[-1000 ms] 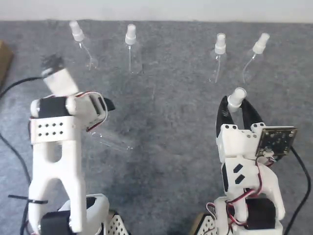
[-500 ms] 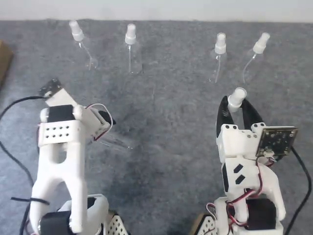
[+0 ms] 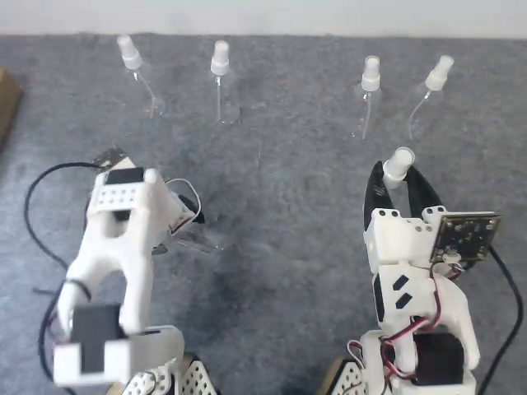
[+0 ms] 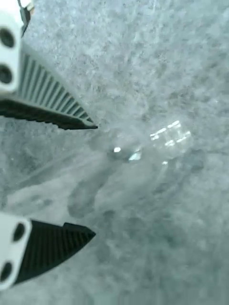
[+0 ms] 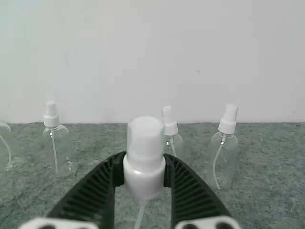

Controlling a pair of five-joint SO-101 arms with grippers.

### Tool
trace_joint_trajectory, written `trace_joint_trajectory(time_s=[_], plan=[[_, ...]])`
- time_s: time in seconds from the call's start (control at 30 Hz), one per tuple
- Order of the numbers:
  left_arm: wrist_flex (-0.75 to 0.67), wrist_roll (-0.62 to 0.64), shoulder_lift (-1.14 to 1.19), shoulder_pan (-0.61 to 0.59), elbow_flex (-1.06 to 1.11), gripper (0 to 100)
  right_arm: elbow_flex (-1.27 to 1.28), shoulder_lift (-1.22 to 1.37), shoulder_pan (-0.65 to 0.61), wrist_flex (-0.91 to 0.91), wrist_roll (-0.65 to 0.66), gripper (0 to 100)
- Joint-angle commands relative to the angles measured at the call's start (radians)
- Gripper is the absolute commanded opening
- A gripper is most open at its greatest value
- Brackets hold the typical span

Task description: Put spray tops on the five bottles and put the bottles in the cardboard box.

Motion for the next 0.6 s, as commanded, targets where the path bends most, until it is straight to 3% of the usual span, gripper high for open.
trace_joint_trajectory(time_s=[0.0, 0.4, 0.57], plan=[[-0.032, 0.046, 0.066, 0.003, -0.088, 30, -0.009, -0.008, -0.004, -0.016, 0.015, 1.0], [-0.181, 0.089, 0.206, 0.005, -0.093, 29, -0.009, -0.008, -0.002, -0.016, 0.015, 1.0], [-0.16, 0.087, 0.264, 0.005, -0.143, 29, -0.009, -0.008, -0.004, -0.016, 0.015, 1.0]])
